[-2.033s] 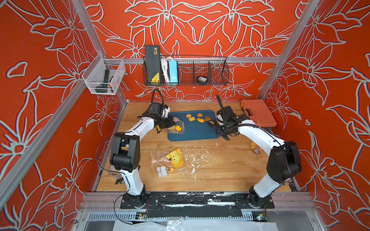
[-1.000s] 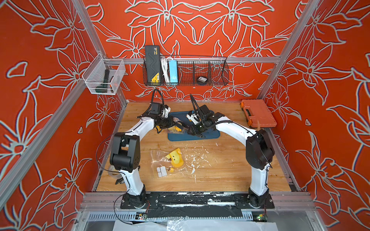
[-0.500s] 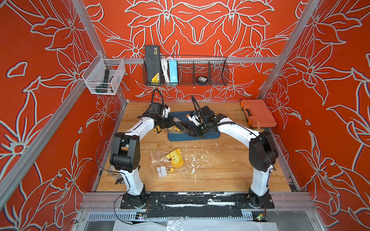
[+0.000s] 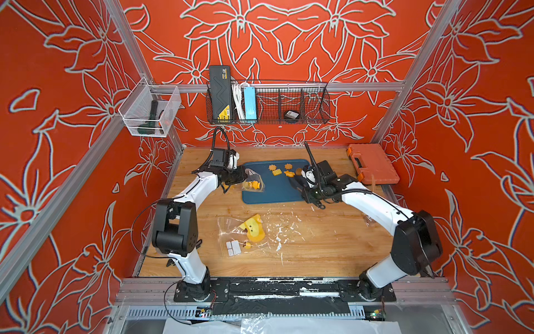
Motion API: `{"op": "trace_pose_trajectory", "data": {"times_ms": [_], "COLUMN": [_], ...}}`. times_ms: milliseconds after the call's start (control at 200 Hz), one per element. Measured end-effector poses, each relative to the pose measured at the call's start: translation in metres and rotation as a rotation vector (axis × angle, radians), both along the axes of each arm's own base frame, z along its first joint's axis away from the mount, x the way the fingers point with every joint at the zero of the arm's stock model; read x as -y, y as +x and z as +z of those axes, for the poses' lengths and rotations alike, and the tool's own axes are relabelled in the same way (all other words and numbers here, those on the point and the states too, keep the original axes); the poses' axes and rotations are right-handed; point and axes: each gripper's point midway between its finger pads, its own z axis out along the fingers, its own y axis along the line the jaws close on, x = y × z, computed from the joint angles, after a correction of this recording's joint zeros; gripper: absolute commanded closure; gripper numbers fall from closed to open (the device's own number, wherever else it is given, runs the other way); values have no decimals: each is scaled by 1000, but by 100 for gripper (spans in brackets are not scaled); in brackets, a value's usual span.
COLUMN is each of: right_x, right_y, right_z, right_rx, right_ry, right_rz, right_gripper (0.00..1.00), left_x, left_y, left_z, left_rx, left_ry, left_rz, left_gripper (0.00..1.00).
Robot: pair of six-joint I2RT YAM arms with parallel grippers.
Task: Put the cookies into a resealable bag to prevent moisture
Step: Pick up the cookie from the tray.
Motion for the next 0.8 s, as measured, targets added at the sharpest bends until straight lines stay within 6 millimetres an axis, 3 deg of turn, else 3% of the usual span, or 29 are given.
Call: {"op": "trace_pose_trajectory", "data": {"times_ms": [245, 796], "right_x": [16, -6], "right_y": [9, 64], "right_z": [-31, -41], "right_rx": [-101, -107], "right_ry": [-91, -107], "right_rz": [-40, -7], "right_gripper": [49, 43], "left_x": [1, 3], "left_y": [-2, -2], "left_z": [4, 5], "left_rx": [14, 18], "left_ry": [-13, -20], "left_rz": [-9, -15], "left_gripper": [100, 100]}}
